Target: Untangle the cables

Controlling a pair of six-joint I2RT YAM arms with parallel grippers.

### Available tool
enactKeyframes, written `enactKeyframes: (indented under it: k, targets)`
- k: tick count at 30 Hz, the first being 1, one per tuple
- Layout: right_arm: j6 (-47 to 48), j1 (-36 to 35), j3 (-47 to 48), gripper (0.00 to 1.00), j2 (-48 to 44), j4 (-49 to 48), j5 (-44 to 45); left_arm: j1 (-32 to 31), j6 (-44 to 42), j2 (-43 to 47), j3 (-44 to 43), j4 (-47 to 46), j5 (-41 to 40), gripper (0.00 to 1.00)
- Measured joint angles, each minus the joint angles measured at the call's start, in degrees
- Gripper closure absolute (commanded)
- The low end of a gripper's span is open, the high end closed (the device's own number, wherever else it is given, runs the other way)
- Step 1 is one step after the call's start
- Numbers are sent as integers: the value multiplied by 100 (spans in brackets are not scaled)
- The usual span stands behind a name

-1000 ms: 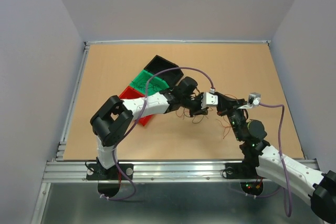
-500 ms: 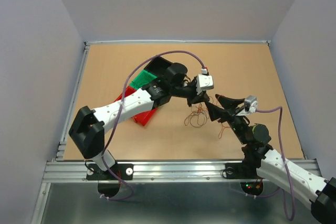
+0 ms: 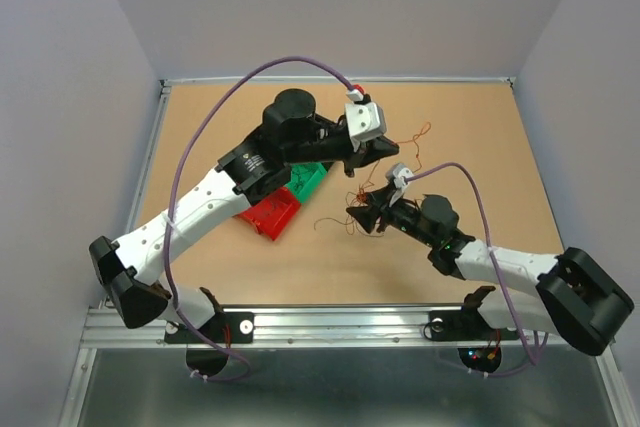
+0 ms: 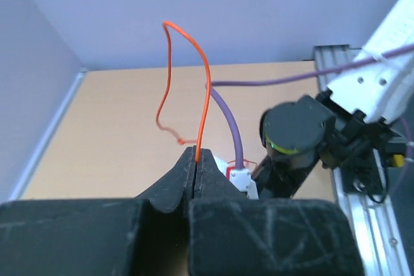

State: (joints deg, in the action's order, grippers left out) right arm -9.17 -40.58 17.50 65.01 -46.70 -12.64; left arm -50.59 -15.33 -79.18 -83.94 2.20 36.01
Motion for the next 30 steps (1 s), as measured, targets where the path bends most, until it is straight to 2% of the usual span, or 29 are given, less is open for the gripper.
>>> enactKeyframes:
  k: [3, 7, 11, 13, 16, 19, 21, 23, 24, 25, 26, 28, 30]
  targets:
    - [-9, 0, 367, 52, 555, -24, 76, 35, -92, -17, -638, 376, -520, 100]
    - [-52, 0, 529, 59, 756, 52, 407, 358, -153, -188, -2164, 695, -1558, 100]
    - [-247, -4, 852, 69, 800, 713, 1257, 973, -96, -584, -3648, 767, -2481, 100]
    - [-444, -13, 1091, 75, 798, 1172, 2059, 1261, -55, -800, -4218, 734, -2870, 100]
    - [-730, -13, 1211, 78, 691, 1672, 2979, 1580, -57, -1095, -4618, 748, -3224, 100]
    - [-938, -13, 1204, 76, 407, 2109, 3698, 1668, -105, -1279, -4505, 748, -3364, 100]
    - [-1064, -13, 1200, 71, 125, 2295, 4096, 1733, -127, -1443, -4282, 745, -3412, 100]
    - [-1150, -13, 1196, 60, -118, 2398, 4358, 1797, -127, -1602, -4094, 761, -3425, 100]
    - [-1204, -13, 1176, 50, -256, 2437, 4531, 1858, -125, -1722, -4041, 800, -3416, 100]
    - [-1237, -13, 1156, 32, -361, 2474, 4664, 1912, -122, -1832, -4039, 817, -3418, 100]
    - [-1283, -13, 1152, 24, -437, 2518, 4767, 1978, -120, -1930, -4039, 820, -3418, 100]
    - [-1360, -13, 1115, 16, -549, 2531, 4968, 2122, -105, -2065, -4030, 831, -3418, 100]
    - [-1432, -15, 997, 12, -732, 2581, 5178, 2232, -90, -2118, -4015, 828, -3397, 100]
